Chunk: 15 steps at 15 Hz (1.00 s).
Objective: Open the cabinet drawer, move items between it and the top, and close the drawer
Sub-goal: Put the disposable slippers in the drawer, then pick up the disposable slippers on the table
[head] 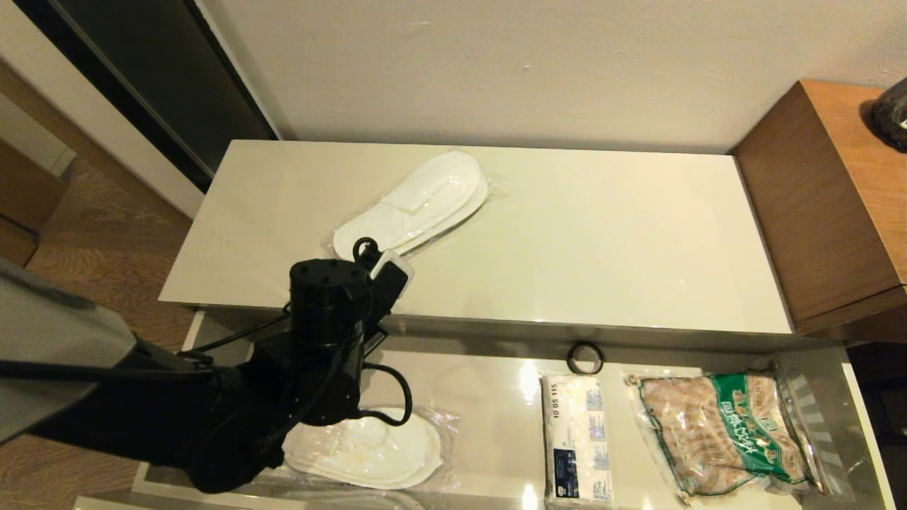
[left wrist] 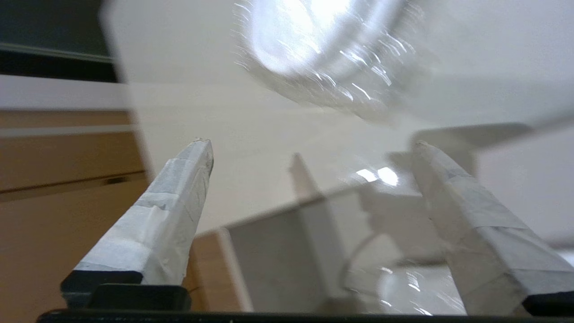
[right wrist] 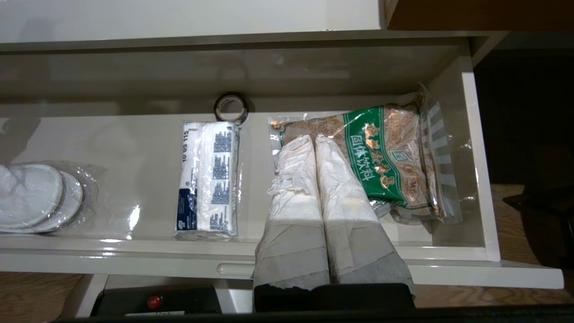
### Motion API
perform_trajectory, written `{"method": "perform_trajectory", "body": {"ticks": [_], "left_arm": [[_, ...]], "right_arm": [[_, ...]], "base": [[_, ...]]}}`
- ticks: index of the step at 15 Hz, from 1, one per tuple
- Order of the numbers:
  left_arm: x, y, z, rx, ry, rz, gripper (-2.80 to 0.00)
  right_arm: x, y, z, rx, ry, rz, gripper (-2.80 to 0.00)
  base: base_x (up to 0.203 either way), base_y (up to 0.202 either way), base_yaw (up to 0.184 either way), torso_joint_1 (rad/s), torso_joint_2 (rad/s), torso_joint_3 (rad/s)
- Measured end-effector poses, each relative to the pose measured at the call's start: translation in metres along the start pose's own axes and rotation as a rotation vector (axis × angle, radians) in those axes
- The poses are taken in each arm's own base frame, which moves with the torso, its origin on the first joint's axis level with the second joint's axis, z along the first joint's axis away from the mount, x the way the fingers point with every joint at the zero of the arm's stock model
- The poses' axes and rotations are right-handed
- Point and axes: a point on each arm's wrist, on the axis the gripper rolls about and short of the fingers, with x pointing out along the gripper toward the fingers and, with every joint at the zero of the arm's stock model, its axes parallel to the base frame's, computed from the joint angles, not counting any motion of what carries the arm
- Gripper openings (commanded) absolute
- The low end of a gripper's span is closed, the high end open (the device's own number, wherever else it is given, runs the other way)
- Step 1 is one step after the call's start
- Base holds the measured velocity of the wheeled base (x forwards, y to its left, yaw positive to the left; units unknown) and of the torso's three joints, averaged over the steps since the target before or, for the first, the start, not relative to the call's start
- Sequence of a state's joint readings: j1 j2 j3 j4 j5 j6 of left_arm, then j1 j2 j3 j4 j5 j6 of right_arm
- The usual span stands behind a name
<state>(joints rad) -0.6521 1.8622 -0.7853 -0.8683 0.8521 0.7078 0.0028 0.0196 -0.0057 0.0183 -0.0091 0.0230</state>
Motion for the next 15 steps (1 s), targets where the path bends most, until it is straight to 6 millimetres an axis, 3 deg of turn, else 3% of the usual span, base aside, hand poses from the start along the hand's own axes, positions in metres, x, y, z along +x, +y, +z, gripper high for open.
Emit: {"method": "perform_trajectory", "body": {"ticks": [6, 11, 15], "left_arm": [[0.011, 0.002, 0.034, 0.096, -0.016, 0.086, 0.00], [0.013, -0.015, 0.044, 0.145, -0.034, 0.075, 0.00], [0.029, -0.032, 0.053, 0.142, -0.035, 0.094, 0.00]], "right_arm": [[0.000, 0.000, 0.000, -0.002, 0.000, 0.000, -2.80], [0.000, 0.000, 0.000, -0.001, 0.000, 0.000, -2.80], [0.000, 0.000, 0.000, -0.003, 0.000, 0.000, -2.80]], "base": [[0.000, 0.000, 0.000, 0.000, 0.00, 0.000], [0.000, 0.000, 0.000, 0.000, 0.00, 0.000], [0.000, 0.000, 0.000, 0.000, 0.00, 0.000]]}}
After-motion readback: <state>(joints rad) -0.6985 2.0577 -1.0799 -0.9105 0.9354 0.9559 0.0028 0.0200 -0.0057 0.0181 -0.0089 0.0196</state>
